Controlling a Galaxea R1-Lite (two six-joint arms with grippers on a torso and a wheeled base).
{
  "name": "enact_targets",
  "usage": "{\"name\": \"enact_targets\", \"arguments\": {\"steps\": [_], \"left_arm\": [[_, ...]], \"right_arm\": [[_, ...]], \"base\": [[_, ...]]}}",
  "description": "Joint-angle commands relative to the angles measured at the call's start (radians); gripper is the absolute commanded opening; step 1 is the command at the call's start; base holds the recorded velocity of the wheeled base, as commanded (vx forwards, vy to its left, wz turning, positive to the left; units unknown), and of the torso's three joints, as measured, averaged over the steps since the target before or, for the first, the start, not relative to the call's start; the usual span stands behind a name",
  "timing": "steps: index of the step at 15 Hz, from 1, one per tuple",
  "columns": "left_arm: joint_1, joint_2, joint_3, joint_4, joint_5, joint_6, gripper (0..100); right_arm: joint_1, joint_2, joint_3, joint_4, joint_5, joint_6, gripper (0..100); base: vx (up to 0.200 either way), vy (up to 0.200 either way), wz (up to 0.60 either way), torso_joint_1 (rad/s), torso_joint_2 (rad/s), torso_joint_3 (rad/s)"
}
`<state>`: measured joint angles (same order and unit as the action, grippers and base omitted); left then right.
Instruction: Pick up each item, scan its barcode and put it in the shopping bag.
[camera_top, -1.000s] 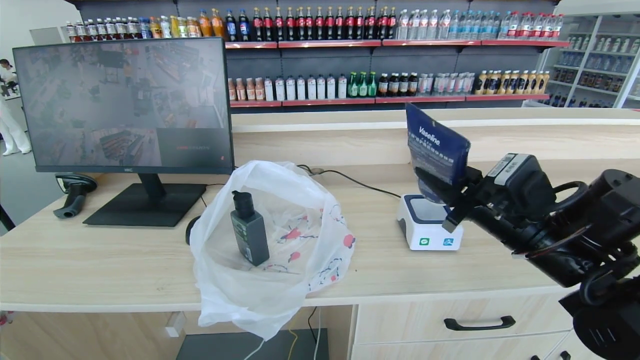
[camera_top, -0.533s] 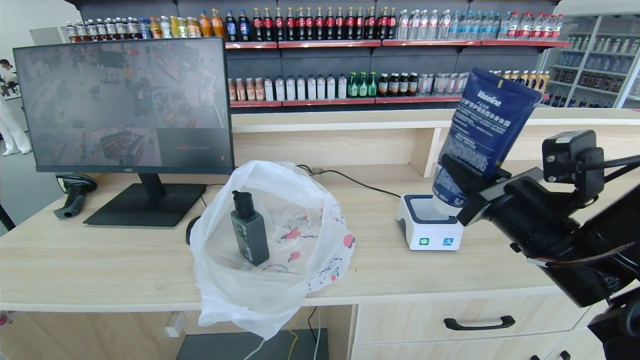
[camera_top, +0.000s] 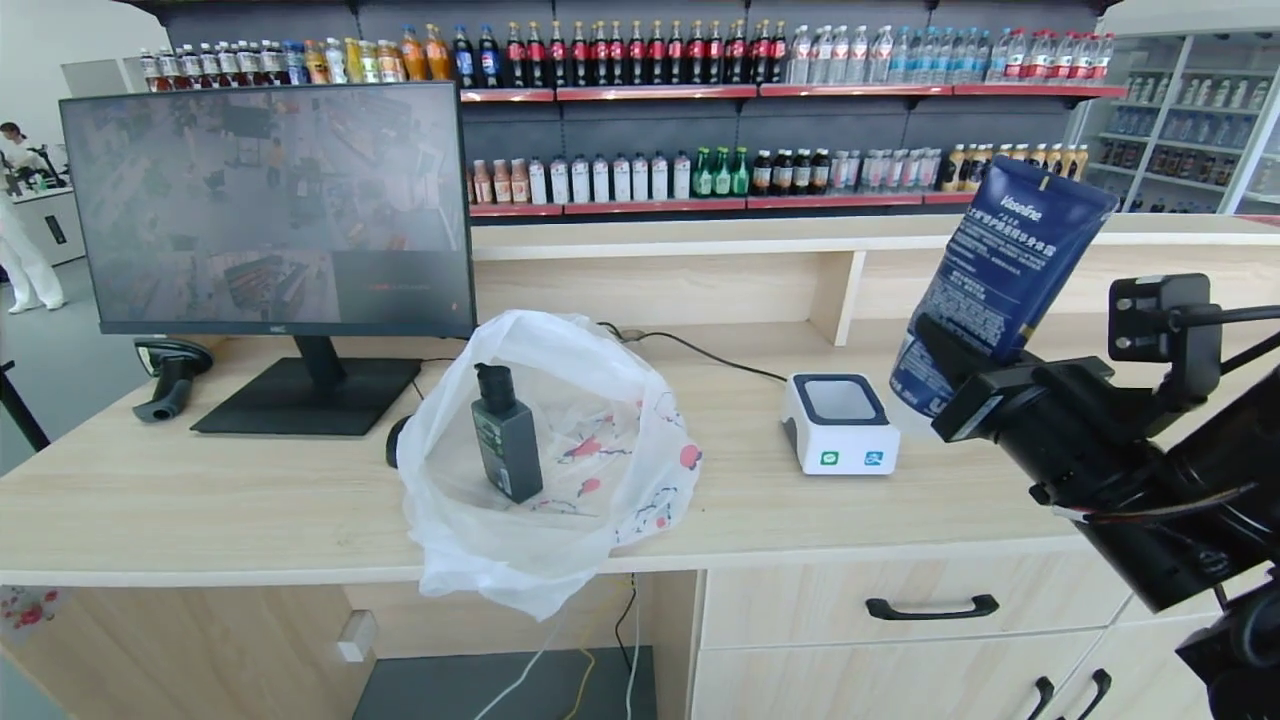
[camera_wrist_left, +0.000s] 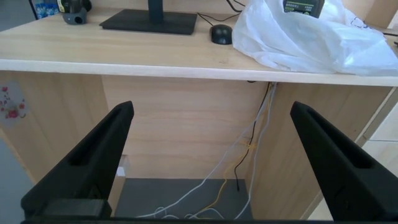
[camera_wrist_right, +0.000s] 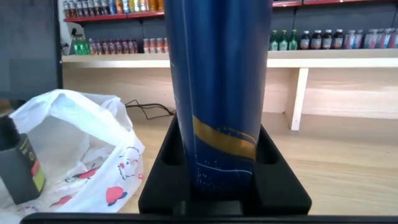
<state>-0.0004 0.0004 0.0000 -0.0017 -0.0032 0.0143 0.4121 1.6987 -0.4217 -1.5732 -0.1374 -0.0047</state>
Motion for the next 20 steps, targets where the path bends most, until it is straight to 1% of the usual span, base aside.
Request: {"name": "enact_targets", "arguments": {"steps": [1, 2, 10, 17, 20], "left_arm": [[0.000, 0.000, 0.000, 0.000, 0.000, 0.000, 100], [-0.001, 0.000, 0.000, -0.001, 0.000, 0.000, 100], [0.000, 0.000, 0.000, -0.001, 0.000, -0.002, 100], [0.000, 0.000, 0.000, -0.001, 0.000, -0.002, 100], [0.000, 0.000, 0.000, -0.001, 0.000, -0.002, 100]], "right_arm": [[-0.004, 0.004, -0.002, 0.002, -0.001, 0.000, 0], [-0.004, 0.004, -0.002, 0.002, -0.001, -0.001, 0], [0.001, 0.025, -0.002, 0.002, -0.001, -0.001, 0], [0.002, 0.042, 0.000, 0.002, -0.001, -0.001, 0], [0.002, 0.042, 0.003, 0.002, -0.001, -0.001, 0]], "base": [[0.000, 0.000, 0.00, 0.000, 0.00, 0.000], [0.000, 0.000, 0.00, 0.000, 0.00, 0.000], [0.000, 0.200, 0.00, 0.010, 0.00, 0.002], [0.000, 0.000, 0.00, 0.000, 0.00, 0.000], [0.000, 0.000, 0.60, 0.001, 0.00, -0.002]]}}
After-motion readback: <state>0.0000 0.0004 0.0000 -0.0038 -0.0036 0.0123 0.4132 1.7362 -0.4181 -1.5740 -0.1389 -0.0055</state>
